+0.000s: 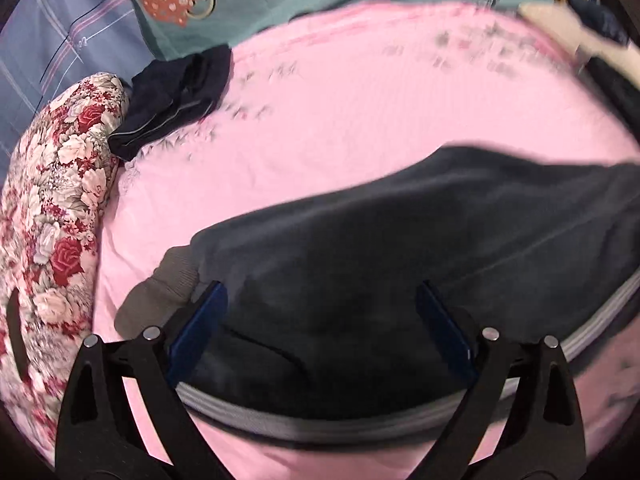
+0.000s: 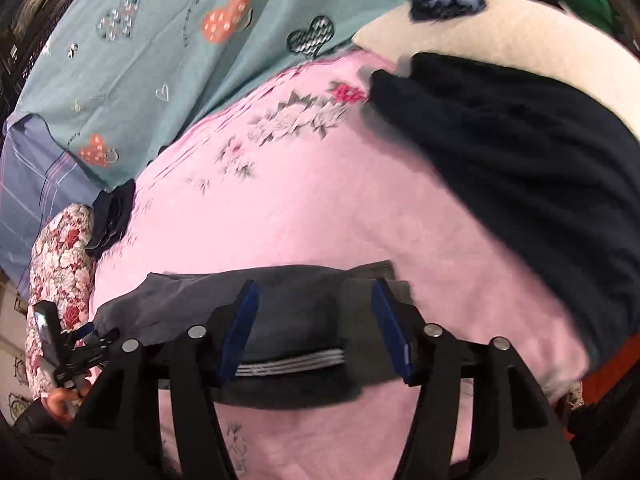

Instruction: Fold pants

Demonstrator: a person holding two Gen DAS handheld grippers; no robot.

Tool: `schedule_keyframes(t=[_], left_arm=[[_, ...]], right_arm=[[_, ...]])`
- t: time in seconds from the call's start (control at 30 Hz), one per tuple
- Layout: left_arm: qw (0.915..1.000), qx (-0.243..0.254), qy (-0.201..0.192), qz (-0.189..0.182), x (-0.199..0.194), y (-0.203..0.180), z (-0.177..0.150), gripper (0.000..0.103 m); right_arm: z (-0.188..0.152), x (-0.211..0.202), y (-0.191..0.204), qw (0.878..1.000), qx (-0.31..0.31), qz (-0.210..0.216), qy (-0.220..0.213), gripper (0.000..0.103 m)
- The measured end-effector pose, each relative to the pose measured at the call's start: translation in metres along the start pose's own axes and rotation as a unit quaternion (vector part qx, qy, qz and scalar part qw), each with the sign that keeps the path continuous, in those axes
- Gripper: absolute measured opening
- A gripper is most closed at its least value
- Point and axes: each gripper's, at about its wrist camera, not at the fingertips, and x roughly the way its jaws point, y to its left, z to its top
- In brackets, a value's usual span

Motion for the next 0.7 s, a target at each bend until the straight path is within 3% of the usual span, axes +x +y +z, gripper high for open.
schedule_keyframes(t=[0.13,0.23,0.3,0.4,0.7], left_arm=[[0.9983,0.004,-0.008,-0.058,-0.032,-0.034,0.01,0.097],[0.9952,0.032,-0.027,-0.089,-0.049,-0.057,0.018,0.098],[0.9912,0.044,-0.037,-0.119,-0.059,-0.067,0.023,0.098],[0.989,0.057,-0.037,-0.131,-0.065,-0.072,0.025,0.098],[0.9912,0.054,-0.046,-0.111,-0.076,-0.048,0.023,0.097]], right_arm=[[-0.016,-0.001,0.003,0.998,-0.001,-0.057,0.009,0.059],[-0.034,0.001,-0.015,0.994,0.06,-0.094,-0.006,0.061],[-0.045,0.01,-0.032,0.991,0.11,-0.077,-0.008,0.061],[-0.054,0.023,-0.039,0.99,0.131,-0.046,-0.005,0.061],[-0.056,0.043,-0.05,0.986,0.165,-0.002,-0.008,0.061]])
